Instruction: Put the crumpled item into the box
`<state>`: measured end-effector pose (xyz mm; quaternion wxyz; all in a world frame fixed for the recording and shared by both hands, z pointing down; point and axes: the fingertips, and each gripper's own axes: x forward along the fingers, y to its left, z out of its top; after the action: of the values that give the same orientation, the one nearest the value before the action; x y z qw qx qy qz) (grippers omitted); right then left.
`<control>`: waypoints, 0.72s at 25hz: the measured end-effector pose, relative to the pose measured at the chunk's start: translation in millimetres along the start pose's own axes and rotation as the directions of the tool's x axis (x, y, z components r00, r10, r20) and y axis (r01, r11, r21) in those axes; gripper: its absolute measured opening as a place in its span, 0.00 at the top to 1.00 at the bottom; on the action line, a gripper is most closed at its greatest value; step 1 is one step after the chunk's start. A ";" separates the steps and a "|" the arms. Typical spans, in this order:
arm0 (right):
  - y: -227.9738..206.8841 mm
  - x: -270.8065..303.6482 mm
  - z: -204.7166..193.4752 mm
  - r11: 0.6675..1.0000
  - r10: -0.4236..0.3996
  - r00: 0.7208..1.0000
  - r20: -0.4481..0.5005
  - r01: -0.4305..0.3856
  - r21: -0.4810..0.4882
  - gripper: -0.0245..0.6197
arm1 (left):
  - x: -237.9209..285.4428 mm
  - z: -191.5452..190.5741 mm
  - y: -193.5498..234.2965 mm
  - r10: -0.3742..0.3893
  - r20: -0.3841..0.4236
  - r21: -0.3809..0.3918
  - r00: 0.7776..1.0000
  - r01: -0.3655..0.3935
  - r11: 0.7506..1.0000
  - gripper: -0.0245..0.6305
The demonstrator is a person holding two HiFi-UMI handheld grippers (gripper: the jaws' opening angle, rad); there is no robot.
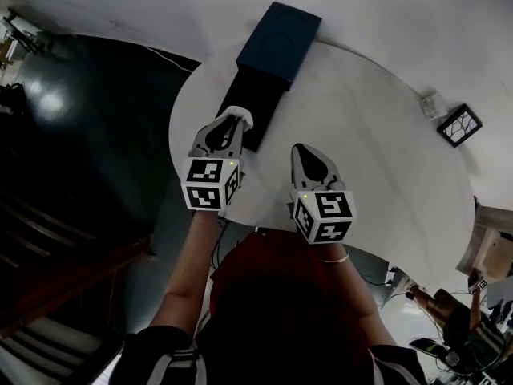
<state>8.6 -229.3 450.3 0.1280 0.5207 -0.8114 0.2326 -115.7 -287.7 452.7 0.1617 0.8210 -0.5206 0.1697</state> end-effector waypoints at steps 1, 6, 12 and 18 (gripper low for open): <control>-2.8 2.5 0.2 1.000 0.000 1.000 -0.004 0.000 0.001 0.94 | 5.9 -0.4 0.5 0.001 -0.009 0.007 1.000 -0.001 1.000 0.87; -15.3 13.2 -0.9 1.000 -0.008 1.000 -0.021 0.008 0.021 0.94 | 29.8 -6.1 2.2 0.006 -0.059 0.044 0.998 -0.003 0.999 0.87; -22.5 21.0 -4.9 0.999 -0.007 0.999 -0.046 0.008 0.032 0.94 | 45.5 -12.3 0.8 0.009 -0.103 0.091 0.995 0.000 0.996 0.86; -26.9 27.9 -8.9 0.999 -0.002 0.998 -0.067 0.005 0.038 0.94 | 58.5 -17.4 1.0 0.013 -0.164 0.134 0.986 0.009 0.991 0.86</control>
<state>20.8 -256.1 477.0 0.1457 0.5162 -0.8012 0.2652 -95.1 -327.2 494.4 0.1485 0.8127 -0.4936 0.2716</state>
